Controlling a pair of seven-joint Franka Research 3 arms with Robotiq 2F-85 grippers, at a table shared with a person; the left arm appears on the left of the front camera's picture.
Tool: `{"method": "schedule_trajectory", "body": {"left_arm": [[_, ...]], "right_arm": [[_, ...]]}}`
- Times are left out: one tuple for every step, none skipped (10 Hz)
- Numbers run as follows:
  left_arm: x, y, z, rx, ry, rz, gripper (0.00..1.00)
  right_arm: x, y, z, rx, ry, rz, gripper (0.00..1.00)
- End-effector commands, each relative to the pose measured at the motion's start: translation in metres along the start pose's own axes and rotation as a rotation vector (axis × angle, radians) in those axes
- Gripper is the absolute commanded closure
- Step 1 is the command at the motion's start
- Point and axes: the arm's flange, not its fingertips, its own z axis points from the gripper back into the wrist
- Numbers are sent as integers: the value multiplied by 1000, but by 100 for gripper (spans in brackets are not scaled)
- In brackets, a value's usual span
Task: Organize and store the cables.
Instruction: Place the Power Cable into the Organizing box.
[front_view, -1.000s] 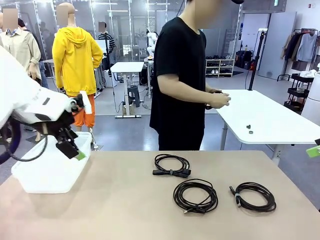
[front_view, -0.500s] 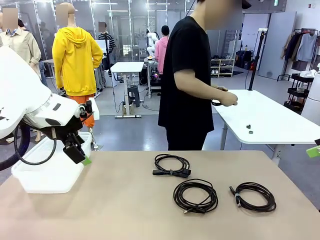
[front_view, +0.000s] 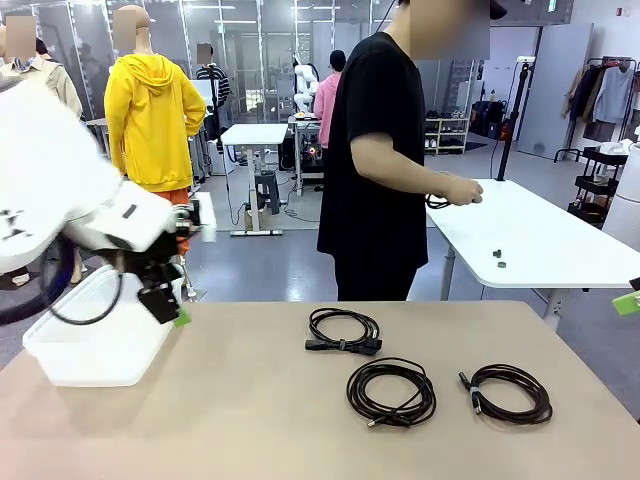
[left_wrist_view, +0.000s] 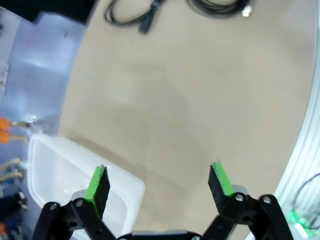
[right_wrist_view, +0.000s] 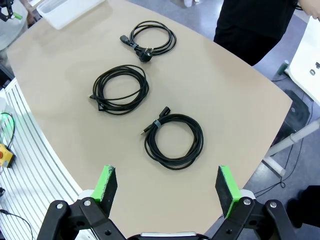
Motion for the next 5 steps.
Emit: {"method": "schedule_trajectory", "body": {"left_arm": [[87, 29, -26, -10, 132, -271, 0], [114, 43, -44, -72, 140, -307, 0], [143, 52, -61, -122, 168, -386, 0], [172, 58, -78, -153, 198, -437, 0], [200, 62, -98, -177, 201, -475, 0]], "right_arm": [[-1, -1, 0, 8, -7, 15, 0], [-1, -1, 0, 8, -7, 15, 0], [-1, -1, 0, 8, -7, 15, 0], [-1, -1, 0, 8, -7, 15, 0], [-1, -1, 0, 8, -7, 15, 0]]}}
